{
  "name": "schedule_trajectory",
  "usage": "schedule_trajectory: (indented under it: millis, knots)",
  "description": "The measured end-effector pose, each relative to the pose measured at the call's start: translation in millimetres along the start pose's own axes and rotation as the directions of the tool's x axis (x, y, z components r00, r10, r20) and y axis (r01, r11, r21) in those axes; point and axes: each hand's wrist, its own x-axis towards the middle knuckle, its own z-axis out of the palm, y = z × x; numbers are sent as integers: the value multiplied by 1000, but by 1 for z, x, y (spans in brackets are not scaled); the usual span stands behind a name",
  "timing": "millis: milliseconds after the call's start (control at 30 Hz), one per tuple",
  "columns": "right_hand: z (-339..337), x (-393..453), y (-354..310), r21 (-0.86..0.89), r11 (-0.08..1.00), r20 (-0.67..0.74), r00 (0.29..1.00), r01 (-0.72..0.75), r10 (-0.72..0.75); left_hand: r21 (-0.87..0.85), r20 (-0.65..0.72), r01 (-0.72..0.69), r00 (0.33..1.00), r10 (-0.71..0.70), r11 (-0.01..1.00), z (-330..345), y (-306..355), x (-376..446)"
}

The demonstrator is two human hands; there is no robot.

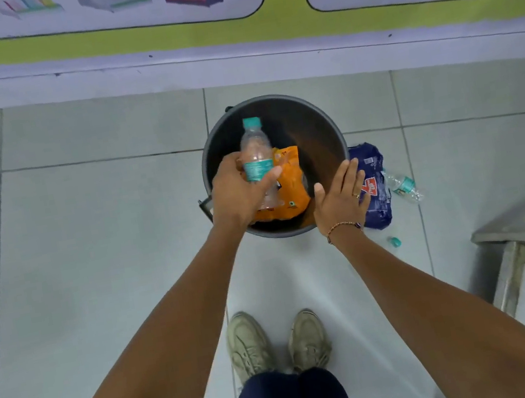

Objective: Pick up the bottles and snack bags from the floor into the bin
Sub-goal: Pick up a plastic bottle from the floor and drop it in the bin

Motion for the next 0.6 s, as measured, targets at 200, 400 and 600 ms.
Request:
schedule_trajectory:
  millis: [200,400,600]
  knots:
    - [12,3,3,30,999,-110,994,29,-25,453,-133,-186,953,272,872,6,-29,22]
    - [25,4,7,138,987,-271,962,80,-40,631,-96,-120,968,231,767,13,-61,35]
    - [76,14,115,693,685,-158,880,-224,448,590,-103,-141,964,247,795,17,-61,36]
